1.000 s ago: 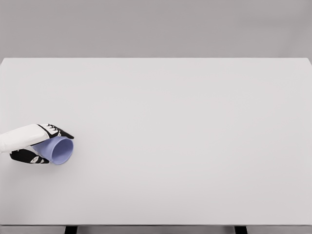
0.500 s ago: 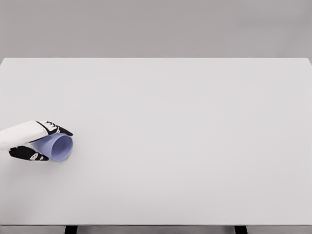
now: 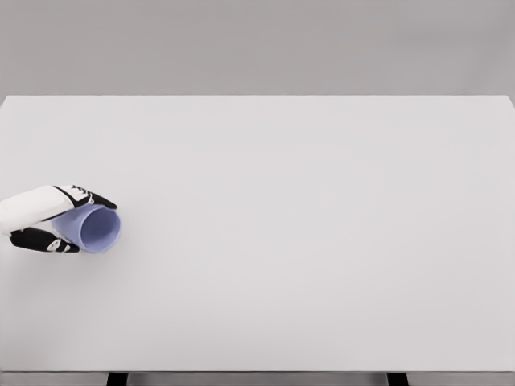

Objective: Flip the cup with left arm and place it on the table

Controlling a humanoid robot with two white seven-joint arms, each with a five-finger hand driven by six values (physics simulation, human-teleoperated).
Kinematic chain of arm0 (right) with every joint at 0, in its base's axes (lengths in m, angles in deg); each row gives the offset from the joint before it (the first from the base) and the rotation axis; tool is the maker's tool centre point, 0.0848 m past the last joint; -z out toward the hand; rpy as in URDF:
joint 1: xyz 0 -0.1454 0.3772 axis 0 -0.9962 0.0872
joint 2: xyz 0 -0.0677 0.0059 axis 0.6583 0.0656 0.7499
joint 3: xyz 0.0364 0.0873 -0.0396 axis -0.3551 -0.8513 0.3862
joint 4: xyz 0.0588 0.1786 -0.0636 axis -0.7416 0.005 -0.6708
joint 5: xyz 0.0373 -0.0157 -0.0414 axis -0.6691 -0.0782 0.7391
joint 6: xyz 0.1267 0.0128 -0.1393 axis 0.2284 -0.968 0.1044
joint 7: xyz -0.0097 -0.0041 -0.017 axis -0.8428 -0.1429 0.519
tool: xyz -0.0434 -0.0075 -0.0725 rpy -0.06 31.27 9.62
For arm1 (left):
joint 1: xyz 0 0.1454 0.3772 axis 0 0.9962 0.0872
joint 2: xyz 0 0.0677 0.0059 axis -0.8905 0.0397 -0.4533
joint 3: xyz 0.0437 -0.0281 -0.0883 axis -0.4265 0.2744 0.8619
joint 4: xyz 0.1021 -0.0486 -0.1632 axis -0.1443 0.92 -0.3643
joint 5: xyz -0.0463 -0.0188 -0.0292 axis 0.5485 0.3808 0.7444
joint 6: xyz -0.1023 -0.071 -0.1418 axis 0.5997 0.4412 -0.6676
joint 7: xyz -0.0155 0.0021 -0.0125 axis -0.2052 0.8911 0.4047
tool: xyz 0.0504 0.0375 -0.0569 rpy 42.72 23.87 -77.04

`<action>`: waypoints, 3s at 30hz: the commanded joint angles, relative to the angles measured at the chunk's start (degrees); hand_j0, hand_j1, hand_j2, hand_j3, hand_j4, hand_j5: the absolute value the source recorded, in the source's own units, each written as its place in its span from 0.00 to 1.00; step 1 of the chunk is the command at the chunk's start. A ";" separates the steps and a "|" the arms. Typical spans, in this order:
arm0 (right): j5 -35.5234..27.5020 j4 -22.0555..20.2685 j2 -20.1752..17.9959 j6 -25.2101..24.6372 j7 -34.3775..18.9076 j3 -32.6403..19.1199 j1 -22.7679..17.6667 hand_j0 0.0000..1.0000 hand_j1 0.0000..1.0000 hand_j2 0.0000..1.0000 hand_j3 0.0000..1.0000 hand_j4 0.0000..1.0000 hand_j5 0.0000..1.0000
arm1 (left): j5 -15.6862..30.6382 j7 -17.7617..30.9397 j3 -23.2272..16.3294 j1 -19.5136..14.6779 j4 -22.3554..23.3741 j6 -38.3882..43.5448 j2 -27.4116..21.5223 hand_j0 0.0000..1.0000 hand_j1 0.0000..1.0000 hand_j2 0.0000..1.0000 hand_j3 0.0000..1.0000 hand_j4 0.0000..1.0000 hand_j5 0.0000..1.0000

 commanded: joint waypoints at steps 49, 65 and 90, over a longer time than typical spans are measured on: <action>-0.04 -0.01 0.00 0.01 -0.01 -0.01 0.00 1.00 1.00 1.00 1.00 1.00 1.00 | 19.35 -0.29 0.09 0.00 -0.64 0.07 5.47 0.80 0.80 0.80 0.80 0.80 0.80; -0.04 -0.01 0.00 0.01 -0.01 -0.01 0.00 1.00 1.00 1.00 1.00 1.00 1.00 | 22.34 -0.29 -0.17 0.62 -0.64 0.07 8.55 0.80 0.80 0.80 0.80 0.80 0.80; -0.04 -0.01 0.00 0.01 -0.01 -0.01 0.00 1.00 1.00 1.00 1.00 1.00 1.00 | 25.94 -0.29 -1.23 1.93 -0.38 0.07 13.03 0.80 0.80 0.80 0.80 0.80 0.80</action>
